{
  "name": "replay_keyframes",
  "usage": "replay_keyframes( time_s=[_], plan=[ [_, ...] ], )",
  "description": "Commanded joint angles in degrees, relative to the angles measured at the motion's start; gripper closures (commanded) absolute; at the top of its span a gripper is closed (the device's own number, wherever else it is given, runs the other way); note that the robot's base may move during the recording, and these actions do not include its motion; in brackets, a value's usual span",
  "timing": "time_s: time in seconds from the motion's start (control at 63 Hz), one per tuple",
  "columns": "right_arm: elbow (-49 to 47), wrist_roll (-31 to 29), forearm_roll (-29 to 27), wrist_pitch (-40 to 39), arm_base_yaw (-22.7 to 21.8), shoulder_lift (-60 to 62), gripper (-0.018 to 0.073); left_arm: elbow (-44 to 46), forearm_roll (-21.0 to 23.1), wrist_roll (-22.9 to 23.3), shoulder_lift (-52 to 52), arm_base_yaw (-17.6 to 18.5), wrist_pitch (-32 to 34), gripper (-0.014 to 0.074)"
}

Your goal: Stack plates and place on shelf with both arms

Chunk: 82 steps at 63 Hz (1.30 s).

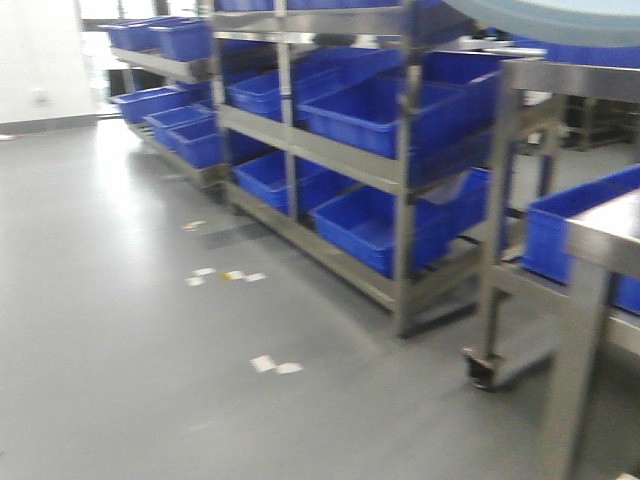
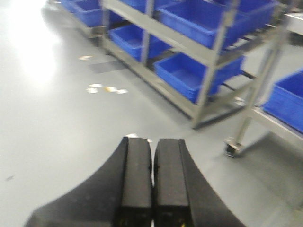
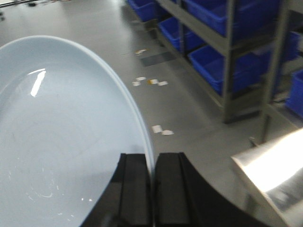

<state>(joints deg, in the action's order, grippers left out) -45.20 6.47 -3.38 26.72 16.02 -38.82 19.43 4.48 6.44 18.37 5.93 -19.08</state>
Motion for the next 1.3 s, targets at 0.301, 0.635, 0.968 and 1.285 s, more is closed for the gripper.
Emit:
replay_keyframes(
  time_s=[0.301,0.635,0.968,1.285],
  plan=[
    [-1.65,-0.16,-0.22,-5.65,-0.40,0.26,0.0511,1.76,0.21,0.51,0.38,-0.01,5.23,0.0505],
    [-1.65,-0.16,-0.22,-5.61,-0.40,0.26,0.0511,1.76,0.21,0.51,0.38,-0.01,5.23,0.0505],
    [-1.65,-0.16,-0.22,-5.61,-0.40,0.26,0.0511,1.76,0.21,0.51,0.38,-0.01,5.23,0.0505],
    [-1.65,-0.16,-0.22,-5.61,-0.40,0.26,0.0511,1.76,0.21,0.51,0.38,-0.01,5.23,0.0505]
  ],
)
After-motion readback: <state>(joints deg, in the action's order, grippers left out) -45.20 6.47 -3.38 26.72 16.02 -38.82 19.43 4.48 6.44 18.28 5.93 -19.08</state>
